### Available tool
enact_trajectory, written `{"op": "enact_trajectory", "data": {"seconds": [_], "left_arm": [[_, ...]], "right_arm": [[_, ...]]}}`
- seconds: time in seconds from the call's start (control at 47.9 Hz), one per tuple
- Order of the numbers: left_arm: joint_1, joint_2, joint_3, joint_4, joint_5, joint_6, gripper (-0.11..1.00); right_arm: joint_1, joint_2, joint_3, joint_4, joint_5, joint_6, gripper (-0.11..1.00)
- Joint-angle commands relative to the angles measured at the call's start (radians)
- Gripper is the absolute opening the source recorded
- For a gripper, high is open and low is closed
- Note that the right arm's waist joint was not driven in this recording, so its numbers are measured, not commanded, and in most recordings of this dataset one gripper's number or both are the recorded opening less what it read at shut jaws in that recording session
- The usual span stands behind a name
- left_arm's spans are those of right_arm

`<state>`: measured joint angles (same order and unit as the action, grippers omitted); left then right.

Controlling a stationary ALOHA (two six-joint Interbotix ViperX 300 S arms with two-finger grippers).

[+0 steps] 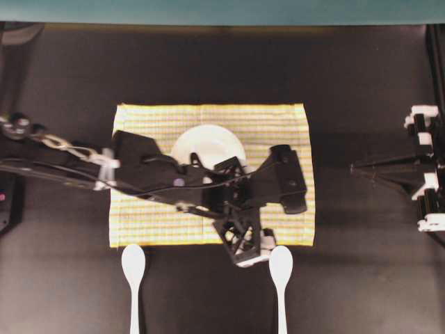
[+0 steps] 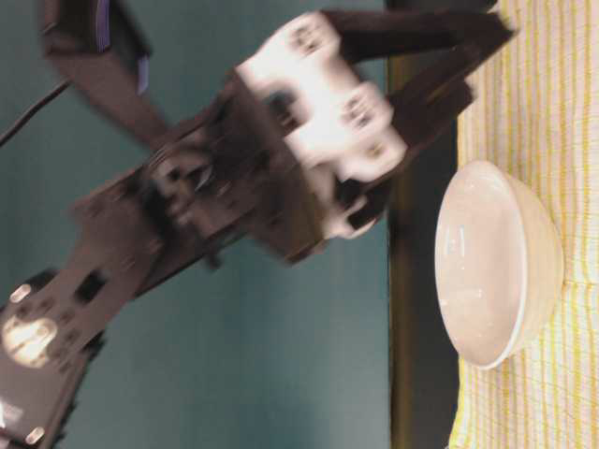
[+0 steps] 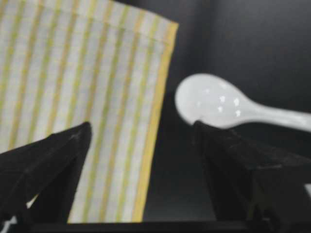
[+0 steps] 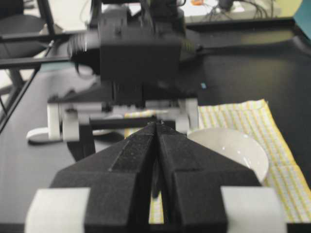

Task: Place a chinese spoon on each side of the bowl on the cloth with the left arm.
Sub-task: 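Close the left gripper on the right spoon's bowl end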

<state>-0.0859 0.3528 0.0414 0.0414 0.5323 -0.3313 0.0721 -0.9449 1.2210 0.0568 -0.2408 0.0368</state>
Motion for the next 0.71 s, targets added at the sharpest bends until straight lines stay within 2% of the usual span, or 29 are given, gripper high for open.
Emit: {"op": "enact_trajectory", "data": {"seconds": [0.0,0.376,0.689], "left_arm": [[-0.003,0.018,-0.035,0.003,-0.006,0.003,0.79],[-0.046,0.133,-0.051,0.003,-0.149,0.005,0.78],[-0.055,0.158,-0.049,0.003,-0.167,0.002,0.78]], "right_arm": [[0.000,0.005,-0.003,0.002,-0.005,0.006,0.00],[0.000,0.000,0.008,0.002,-0.011,0.006,0.00],[0.000,-0.006,0.009,0.002,-0.005,0.008,0.00]]}}
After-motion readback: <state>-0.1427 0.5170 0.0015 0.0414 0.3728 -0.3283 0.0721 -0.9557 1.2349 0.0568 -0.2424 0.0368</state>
